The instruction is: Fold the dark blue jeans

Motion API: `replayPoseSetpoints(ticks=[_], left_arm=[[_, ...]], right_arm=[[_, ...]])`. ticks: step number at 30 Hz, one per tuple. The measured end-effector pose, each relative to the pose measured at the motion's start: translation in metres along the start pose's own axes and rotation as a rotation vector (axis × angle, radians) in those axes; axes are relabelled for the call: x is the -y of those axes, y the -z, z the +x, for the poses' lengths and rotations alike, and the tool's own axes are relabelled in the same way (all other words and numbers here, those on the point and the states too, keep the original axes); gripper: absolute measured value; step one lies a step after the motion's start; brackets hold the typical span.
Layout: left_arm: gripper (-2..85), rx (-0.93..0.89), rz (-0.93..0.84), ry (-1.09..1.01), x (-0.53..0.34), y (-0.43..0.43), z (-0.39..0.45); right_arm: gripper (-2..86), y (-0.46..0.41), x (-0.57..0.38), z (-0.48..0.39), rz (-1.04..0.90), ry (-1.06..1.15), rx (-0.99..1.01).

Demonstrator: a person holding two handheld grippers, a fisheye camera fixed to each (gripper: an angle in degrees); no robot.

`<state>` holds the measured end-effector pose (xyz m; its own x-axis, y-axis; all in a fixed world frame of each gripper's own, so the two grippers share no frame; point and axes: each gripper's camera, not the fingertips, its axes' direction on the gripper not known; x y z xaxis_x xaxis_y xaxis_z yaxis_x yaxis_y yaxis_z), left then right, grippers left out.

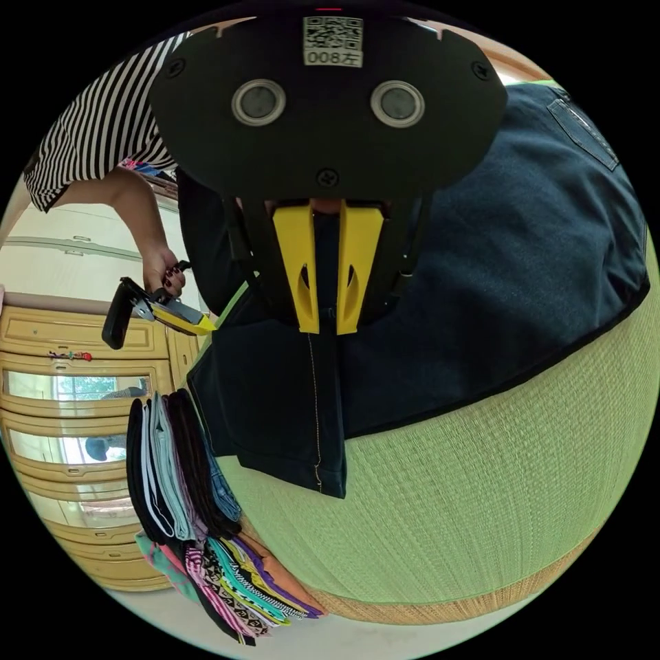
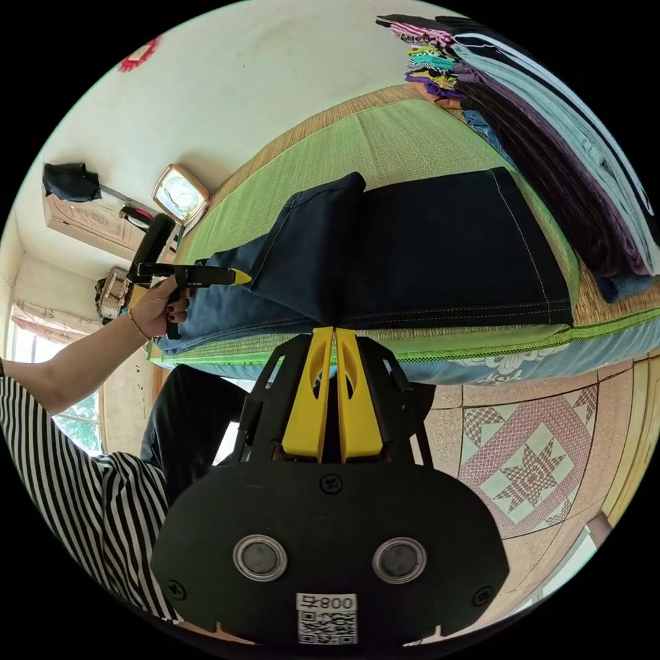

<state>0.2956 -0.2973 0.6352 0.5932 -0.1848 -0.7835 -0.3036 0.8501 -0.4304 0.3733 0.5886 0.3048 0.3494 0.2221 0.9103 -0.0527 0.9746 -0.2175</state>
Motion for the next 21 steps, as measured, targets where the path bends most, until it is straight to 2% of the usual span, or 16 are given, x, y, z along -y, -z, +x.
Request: replayPoseSetpoints(ticks=[4, 9, 12, 15, 21], left_arm=[[3.7, -0.039, 0.013, -0.003, 0.008, 0.005, -0.004], [2.4, -0.203, 0.075, -0.005, 0.019, 0.018, -0.007], [2.0, -0.267, 0.089, -0.010, 0.028, 0.021, -0.005], [1.5, -0.299, 0.092, -0.026, 0.039, 0.020, -0.002], [1.3, -0.260, 0.075, -0.053, 0.058, 0.017, -0.001]], right_arm=[[2.0, 0.017, -0.009, -0.012, 0.061, 0.083, -0.045], [7.6, 0.002, -0.005, -0.077, 0.084, 0.418, -0.082], [10.0, -0.016, -0.003, -0.103, 0.078, 0.525, -0.136], [9.2, -0.027, -0.004, -0.112, 0.081, 0.547, -0.162], [3.5, -0.029, -0.015, -0.090, 0.098, 0.437, -0.171]])
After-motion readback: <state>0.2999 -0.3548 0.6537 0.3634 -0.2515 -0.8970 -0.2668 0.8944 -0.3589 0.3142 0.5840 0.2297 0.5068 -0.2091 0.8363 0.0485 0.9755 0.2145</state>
